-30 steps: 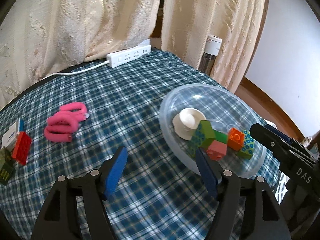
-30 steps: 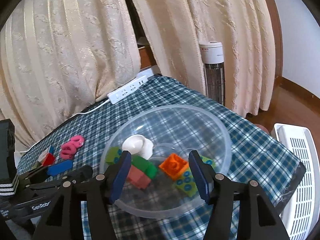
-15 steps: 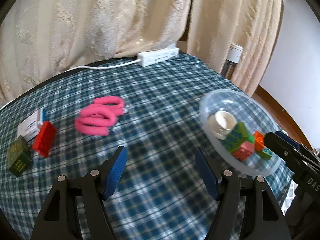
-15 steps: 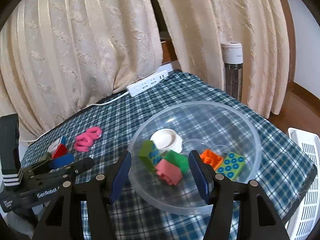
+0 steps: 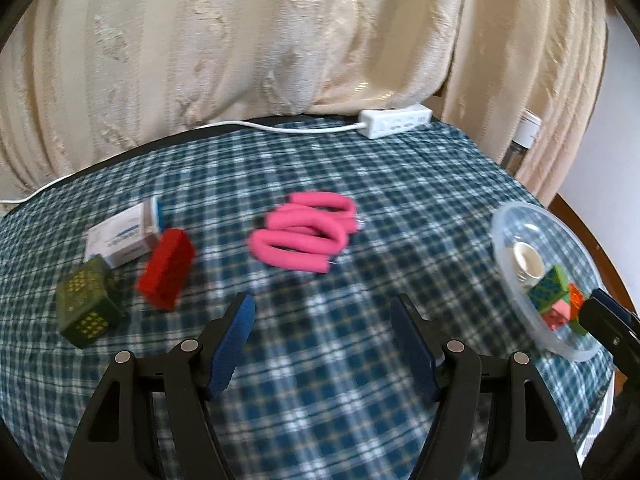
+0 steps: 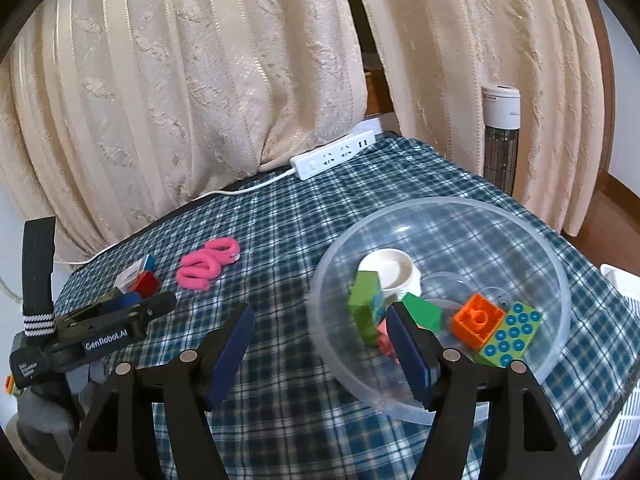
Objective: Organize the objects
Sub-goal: 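Withdraw both grippers from the bowl toward the red block and pink curlers, then grasp the red block with the left gripper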
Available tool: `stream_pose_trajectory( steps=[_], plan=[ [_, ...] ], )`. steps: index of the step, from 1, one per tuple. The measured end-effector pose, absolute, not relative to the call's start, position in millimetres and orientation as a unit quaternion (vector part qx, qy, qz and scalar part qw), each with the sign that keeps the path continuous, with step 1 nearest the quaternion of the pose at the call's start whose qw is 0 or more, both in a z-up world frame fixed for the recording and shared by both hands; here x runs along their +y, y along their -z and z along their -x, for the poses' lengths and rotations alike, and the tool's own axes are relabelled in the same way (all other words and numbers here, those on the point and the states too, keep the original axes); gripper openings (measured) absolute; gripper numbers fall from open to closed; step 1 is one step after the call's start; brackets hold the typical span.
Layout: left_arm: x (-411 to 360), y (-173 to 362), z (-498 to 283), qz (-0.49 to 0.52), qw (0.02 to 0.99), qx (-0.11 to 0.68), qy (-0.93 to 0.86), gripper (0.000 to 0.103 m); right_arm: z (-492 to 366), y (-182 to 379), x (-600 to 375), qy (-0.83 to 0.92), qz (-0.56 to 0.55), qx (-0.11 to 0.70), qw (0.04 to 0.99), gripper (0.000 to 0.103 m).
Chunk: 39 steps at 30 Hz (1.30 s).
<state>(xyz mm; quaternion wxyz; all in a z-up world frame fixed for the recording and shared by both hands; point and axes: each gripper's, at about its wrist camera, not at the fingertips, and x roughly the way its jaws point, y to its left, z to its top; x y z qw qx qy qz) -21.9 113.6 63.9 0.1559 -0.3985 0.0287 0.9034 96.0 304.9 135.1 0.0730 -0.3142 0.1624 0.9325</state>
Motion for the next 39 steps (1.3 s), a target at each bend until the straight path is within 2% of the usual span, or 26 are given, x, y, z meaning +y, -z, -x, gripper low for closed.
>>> stream_pose_trajectory(
  steps=[20, 35, 39],
  plan=[
    [53.5, -51.5, 69.7, 0.406, 0.075, 0.023, -0.91, 0.072, -73.3, -129.2, 272.7, -0.929, 0.337, 0.15, 0.042, 0.074],
    [38.8, -37.4, 99.7, 0.402, 0.065, 0.023, -0.913, 0.072, -57.9, -123.2, 264.8, -0.923, 0.353, 0.149, 0.03, 0.074],
    [38.8, -33.3, 103.0, 0.404, 0.07, 0.027, -0.912, 0.068, -53.4, -121.4, 263.0, -0.922, 0.357, 0.149, 0.027, 0.075]
  ],
)
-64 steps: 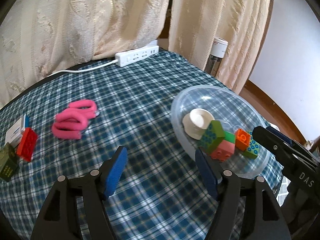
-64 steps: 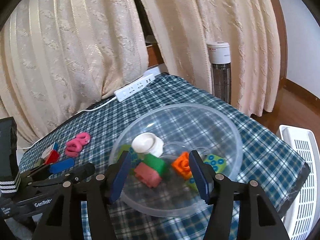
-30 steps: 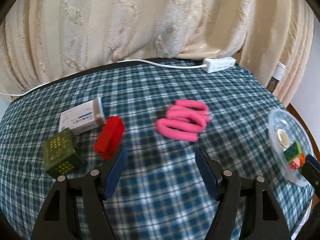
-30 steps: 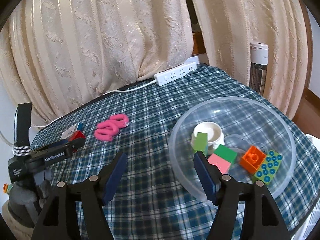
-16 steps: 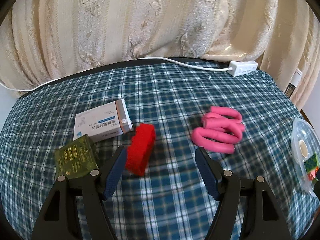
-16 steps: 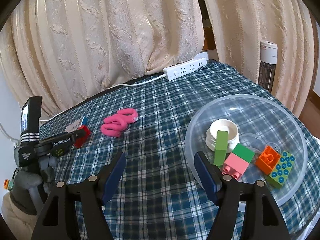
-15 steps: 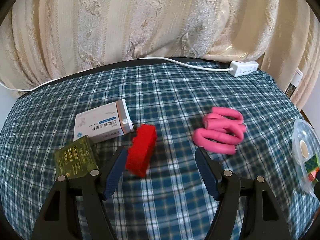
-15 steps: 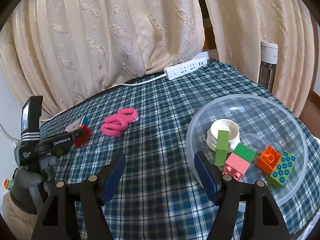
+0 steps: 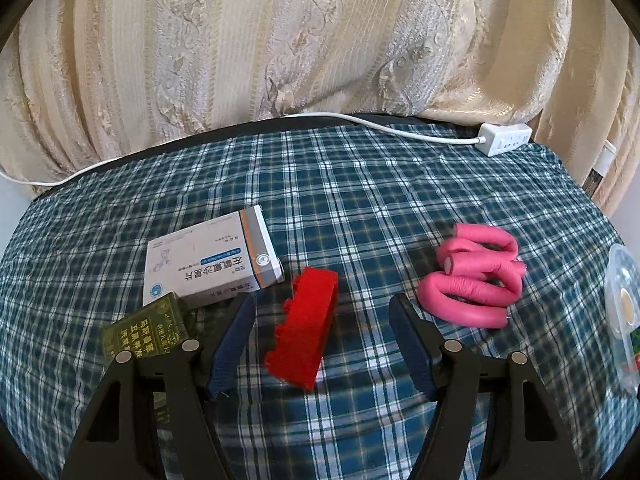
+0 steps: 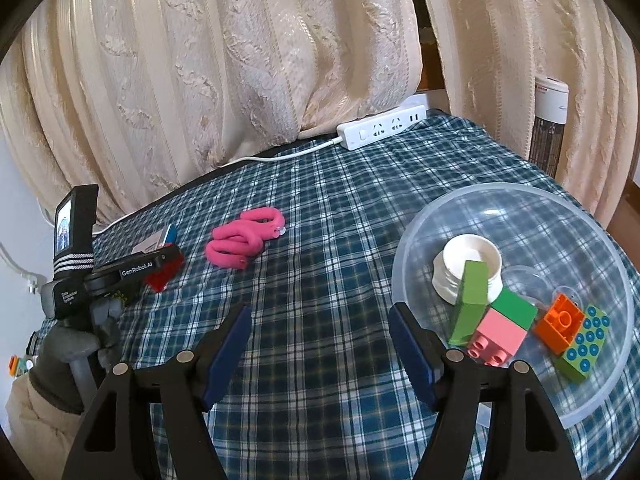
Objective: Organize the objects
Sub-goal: 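Grasp the red block with the left gripper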
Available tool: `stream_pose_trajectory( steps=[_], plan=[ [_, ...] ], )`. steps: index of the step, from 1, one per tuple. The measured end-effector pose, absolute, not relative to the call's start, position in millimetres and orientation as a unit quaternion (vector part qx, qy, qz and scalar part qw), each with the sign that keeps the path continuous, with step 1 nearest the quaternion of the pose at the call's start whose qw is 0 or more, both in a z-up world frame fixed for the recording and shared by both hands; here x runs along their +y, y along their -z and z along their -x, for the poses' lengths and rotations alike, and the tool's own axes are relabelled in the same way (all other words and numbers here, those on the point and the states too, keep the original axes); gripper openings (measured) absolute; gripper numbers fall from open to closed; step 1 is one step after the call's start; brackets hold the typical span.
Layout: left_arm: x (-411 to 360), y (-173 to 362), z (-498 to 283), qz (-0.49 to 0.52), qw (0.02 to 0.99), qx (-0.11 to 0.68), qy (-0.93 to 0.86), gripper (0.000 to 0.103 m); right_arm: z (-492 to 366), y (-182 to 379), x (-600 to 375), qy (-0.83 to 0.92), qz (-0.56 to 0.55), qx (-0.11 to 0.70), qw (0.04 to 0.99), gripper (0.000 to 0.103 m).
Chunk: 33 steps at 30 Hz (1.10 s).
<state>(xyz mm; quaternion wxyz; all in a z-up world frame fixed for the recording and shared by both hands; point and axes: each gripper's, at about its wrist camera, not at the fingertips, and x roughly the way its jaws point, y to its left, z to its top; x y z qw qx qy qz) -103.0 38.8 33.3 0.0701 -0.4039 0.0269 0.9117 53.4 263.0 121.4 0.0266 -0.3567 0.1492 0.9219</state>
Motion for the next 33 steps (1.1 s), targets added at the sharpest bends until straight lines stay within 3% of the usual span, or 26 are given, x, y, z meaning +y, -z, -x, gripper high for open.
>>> stream_pose_trajectory(
  steps=[12, 18, 21, 33],
  plan=[
    [38.8, -21.5, 113.5, 0.417, 0.089, 0.033, -0.904, 0.041, -37.3, -118.0, 251.0, -0.92, 0.366, 0.143, 0.011, 0.074],
    [37.8, -17.0, 116.0, 0.424, 0.088, 0.032, -0.901, 0.034, -31.8, -116.6, 246.5, -0.918, 0.37, 0.141, 0.006, 0.074],
    [37.1, -16.9, 115.7, 0.424, 0.087, 0.031, -0.901, 0.024, -28.8, -116.6, 244.4, -0.918, 0.371, 0.138, 0.003, 0.074],
    [34.9, -29.7, 103.1, 0.41, 0.093, 0.021, -0.907, 0.024, 0.1, -114.7, 232.2, -0.912, 0.389, 0.13, -0.025, 0.074]
  ],
)
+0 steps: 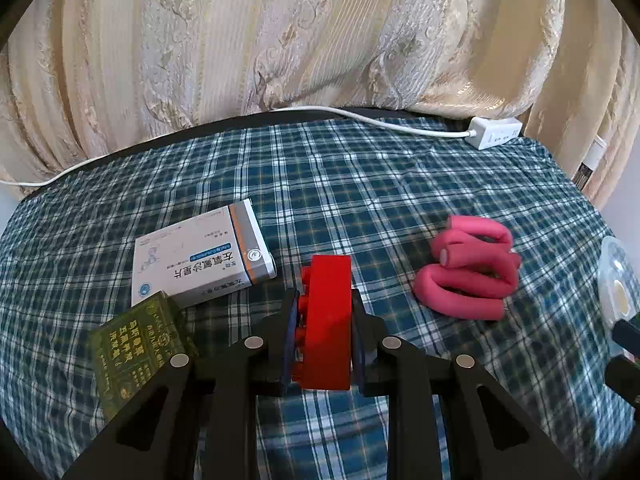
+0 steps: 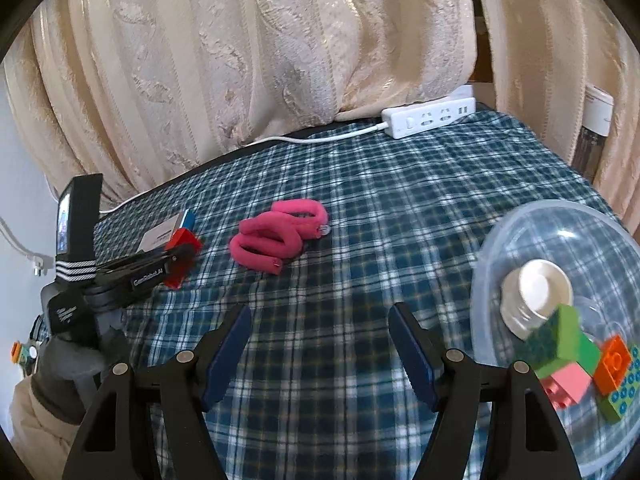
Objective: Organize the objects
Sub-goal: 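Grasp the red block with the left gripper, then grasp the pink foam curler with the right gripper while the left gripper holds the red block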
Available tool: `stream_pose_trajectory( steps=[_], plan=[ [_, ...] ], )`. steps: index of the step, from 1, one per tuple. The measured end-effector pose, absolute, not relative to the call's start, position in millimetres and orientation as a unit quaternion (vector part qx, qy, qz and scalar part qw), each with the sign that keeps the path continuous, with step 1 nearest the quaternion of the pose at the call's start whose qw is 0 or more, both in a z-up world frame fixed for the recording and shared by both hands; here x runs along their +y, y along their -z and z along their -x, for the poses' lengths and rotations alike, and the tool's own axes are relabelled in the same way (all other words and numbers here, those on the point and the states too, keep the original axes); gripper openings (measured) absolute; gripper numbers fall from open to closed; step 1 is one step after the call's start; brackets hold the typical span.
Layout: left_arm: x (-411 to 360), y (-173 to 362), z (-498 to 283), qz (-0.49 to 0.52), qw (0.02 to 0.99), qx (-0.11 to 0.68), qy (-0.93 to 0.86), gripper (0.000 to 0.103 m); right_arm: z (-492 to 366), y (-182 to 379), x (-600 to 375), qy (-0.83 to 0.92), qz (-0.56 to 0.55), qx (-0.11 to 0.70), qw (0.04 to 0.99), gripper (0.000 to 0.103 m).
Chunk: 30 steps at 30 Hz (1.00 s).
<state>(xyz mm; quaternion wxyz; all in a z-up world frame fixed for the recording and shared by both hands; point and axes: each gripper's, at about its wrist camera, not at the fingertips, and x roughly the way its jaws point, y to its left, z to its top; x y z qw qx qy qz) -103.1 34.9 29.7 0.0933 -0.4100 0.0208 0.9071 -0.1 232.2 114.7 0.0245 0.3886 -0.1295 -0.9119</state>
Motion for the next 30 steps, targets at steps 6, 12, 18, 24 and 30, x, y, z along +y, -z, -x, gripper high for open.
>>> stream_pose_trajectory(
  steps=[6, 12, 18, 24, 30],
  plan=[
    [34.2, -42.3, 92.6, 0.395, 0.09, 0.023, -0.914, 0.024, 25.1, -112.2, 218.6, 0.911, -0.394, -0.111, 0.044, 0.074],
    [29.9, -52.9, 86.2, 0.387, 0.091, 0.016, -0.918, 0.024, 57.2, -101.8, 209.9, 0.904, -0.411, -0.106, 0.056, 0.074],
    [24.6, -55.5, 86.6, 0.39, 0.087, 0.005, -0.917, 0.024, 80.2, -94.5, 201.7, 0.899, -0.42, -0.104, 0.07, 0.075],
    [20.4, -53.7, 89.3, 0.396, 0.082, 0.0, -0.915, 0.024, 99.1, -85.9, 195.0, 0.895, -0.427, -0.103, 0.078, 0.075],
    [19.1, -51.5, 90.9, 0.4, 0.079, -0.002, -0.913, 0.024, 105.3, -79.8, 190.5, 0.89, -0.432, -0.105, 0.098, 0.075]
  ],
)
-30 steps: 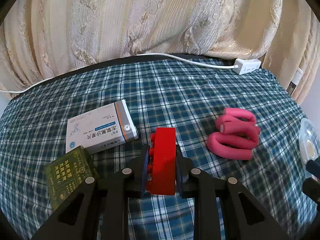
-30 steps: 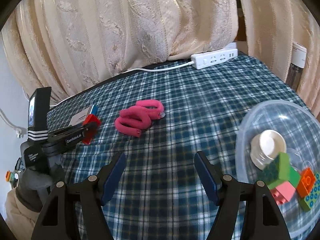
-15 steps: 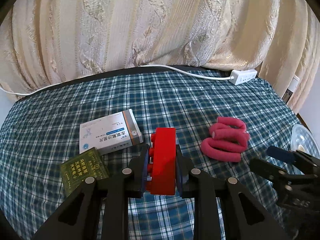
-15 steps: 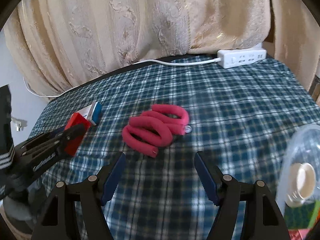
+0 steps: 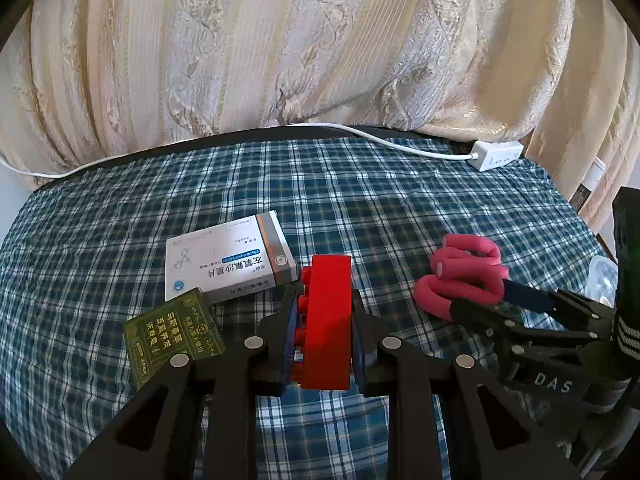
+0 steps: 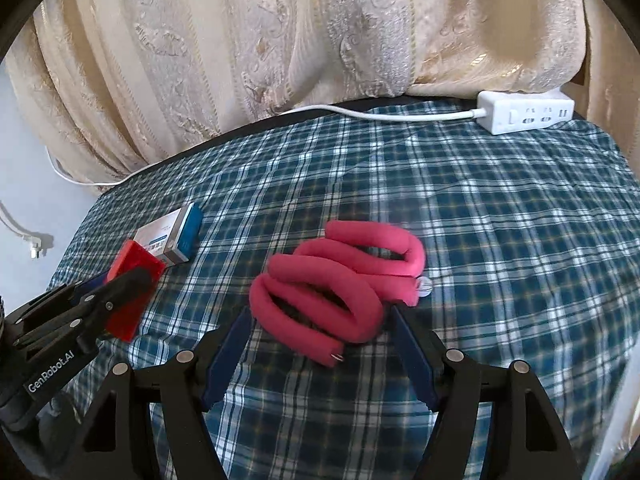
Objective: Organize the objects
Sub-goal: 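Grasp the pink foam curler with the right gripper while the left gripper holds the red block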
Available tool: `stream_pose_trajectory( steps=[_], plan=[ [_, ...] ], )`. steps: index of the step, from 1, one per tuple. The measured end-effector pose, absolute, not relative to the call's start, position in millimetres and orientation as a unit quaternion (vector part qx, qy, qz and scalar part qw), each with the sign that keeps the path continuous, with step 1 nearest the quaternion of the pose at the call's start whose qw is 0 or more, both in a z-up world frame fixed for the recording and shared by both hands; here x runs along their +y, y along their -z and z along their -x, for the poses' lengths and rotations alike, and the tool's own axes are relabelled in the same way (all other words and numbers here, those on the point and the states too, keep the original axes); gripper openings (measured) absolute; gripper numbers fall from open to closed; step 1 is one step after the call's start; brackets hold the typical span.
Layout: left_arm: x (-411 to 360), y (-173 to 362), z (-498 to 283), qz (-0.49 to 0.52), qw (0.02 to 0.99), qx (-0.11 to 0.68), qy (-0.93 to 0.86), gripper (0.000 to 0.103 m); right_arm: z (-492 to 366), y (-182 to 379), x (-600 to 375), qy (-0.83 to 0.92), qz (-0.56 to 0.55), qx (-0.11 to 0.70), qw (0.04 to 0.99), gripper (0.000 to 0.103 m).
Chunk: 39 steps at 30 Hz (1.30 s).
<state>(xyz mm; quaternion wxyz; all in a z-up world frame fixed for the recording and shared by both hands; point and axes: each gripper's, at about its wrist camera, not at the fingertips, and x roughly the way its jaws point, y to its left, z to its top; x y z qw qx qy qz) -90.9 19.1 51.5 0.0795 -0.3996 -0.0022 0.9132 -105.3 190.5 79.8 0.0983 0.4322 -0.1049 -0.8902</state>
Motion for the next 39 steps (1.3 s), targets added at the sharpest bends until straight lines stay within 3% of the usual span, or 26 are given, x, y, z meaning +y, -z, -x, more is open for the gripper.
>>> stream_pose_trajectory(
  steps=[8, 28, 32, 39],
  plan=[
    [16.4, -50.6, 92.7, 0.404, 0.077, -0.008, -0.911, 0.024, 93.1, -77.5, 170.5, 0.873, -0.443, -0.101, 0.176, 0.074],
    [12.8, -52.6, 92.0, 0.404, 0.071, -0.015, -0.912, 0.024, 118.5, -73.1, 145.6, 0.894, -0.433, 0.002, 0.114, 0.074],
    [13.4, -51.9, 92.3, 0.406, 0.071, -0.014, -0.911, 0.024, 119.1, -72.8, 144.6, 0.895, -0.432, 0.009, 0.11, 0.064],
    [15.8, -50.2, 91.7, 0.407, 0.074, -0.011, -0.91, 0.024, 116.5, -73.8, 145.5, 0.895, -0.432, 0.002, 0.108, 0.061]
  ],
)
